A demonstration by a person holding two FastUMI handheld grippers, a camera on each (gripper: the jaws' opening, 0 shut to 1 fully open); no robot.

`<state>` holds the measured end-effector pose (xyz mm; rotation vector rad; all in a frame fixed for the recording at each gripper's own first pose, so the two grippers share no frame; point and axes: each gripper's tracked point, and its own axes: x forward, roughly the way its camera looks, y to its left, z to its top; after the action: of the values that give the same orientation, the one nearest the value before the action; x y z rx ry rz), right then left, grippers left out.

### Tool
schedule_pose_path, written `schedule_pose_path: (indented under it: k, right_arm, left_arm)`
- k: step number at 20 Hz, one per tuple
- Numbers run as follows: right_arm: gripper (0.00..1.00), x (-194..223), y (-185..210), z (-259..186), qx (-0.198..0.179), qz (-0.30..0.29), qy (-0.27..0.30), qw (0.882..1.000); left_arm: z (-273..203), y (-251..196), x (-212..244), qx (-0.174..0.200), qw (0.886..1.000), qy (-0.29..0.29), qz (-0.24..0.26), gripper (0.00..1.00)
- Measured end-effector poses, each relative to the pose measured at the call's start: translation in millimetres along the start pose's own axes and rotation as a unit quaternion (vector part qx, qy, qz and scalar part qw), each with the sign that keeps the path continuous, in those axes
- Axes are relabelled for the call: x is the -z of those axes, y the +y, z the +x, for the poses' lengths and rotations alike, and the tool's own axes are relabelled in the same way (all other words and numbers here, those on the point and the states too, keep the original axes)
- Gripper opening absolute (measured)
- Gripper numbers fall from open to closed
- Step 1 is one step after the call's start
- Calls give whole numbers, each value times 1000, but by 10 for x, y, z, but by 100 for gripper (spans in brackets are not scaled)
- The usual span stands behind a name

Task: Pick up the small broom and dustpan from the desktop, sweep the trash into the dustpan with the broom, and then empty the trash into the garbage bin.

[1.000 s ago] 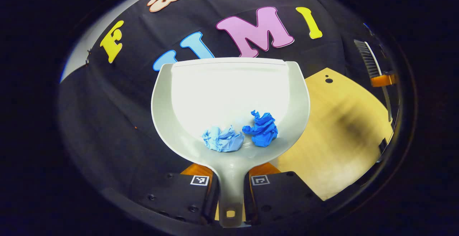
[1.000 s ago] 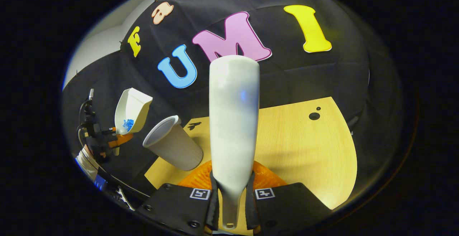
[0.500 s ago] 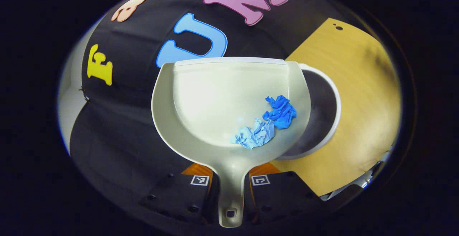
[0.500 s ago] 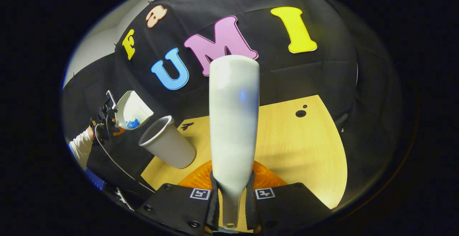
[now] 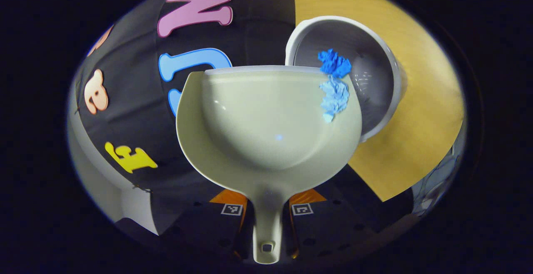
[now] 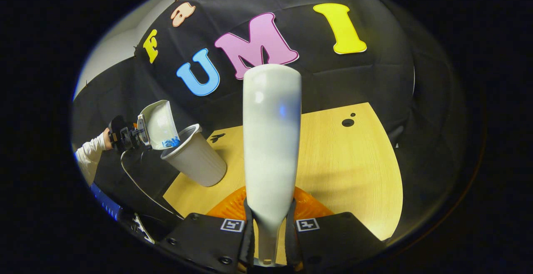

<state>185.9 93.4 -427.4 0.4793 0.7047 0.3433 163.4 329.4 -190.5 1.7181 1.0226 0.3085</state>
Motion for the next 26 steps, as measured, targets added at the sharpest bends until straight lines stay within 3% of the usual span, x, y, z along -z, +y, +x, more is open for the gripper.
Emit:
schedule_pose_path:
  k: [3,5,9,12,14,16,19,21,23,26]
  right_arm:
    - [31,29,-13,-26,1,-5,3,1000]
    - [31,52,-21,-48,2,-10,5,1000]
    - [31,50,-41,-96,7,-17,4,1000]
    - [31,0,-20,-161,10,-25,-1,1000]
    - [31,-79,20,-194,10,-27,-9,1000]
    - [31,-180,111,-241,7,-29,-22,999]
    - [30,-354,308,-377,-3,-41,-46,998]
    - [30,-479,476,-494,-15,-45,-63,997]
    - [31,-575,607,-646,-19,-49,-76,996]
    - [31,-660,743,-807,-17,-61,-86,994]
  left_arm:
    - [-23,79,-3,-26,998,2,51,27]
    - [-29,57,-12,-27,999,-5,33,27]
    - [-177,-15,-46,6,995,-29,-92,26]
    - [-411,33,-88,21,977,-64,-204,26]
    - [-671,103,-163,26,951,-95,-295,26]
    - [-929,249,-266,30,911,-132,-390,26]
    - [-1361,420,-439,56,849,-190,-490,26]
    - [-1557,499,-626,91,807,-232,-536,29]
    - [-1762,470,-792,126,775,-263,-560,26]
    - [-2083,96,-1235,214,722,-288,-592,26]
